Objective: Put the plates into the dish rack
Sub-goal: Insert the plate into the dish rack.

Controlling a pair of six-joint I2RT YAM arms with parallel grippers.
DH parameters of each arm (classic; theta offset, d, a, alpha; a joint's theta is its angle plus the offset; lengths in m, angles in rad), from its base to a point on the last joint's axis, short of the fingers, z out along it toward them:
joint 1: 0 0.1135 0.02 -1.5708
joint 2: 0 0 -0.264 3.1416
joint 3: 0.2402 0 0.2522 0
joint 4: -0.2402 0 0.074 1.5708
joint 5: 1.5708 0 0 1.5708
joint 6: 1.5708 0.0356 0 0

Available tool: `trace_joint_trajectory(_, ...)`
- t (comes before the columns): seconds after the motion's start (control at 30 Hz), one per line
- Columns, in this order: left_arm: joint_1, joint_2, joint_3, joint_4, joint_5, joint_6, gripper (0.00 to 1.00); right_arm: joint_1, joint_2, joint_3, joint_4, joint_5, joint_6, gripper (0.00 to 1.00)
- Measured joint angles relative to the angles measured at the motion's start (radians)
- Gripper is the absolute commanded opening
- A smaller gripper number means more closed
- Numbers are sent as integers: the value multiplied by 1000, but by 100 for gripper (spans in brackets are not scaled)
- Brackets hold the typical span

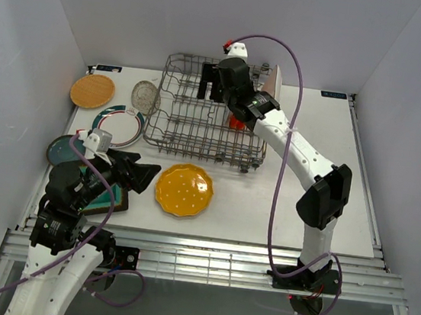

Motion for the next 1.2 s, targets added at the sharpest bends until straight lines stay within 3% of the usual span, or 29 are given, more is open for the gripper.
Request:
trace_joint_trajectory(0.13, 0, 0, 0, 0, 2, 0, 98, 2, -68, -70, -32, -28, 3, 91)
trace_joint_trajectory(0.37, 0, 0, 0, 0, 3, 0, 98, 6, -263, -367, -7, -100, 45, 93)
trace_joint_trajectory(0.6, 0, 0, 0, 0, 2, 0, 98, 47, -348, -597, 24, -174, 70, 94)
trace_joint_trajectory(0.93, 0, 2, 0, 0, -1, 0, 98, 64, -683, -988, 139, -202, 115, 96)
trace_joint_trajectory(1.2, 0, 24, 0, 0, -2, 0, 98, 63, -708, -1132, 216, -217, 177, 100)
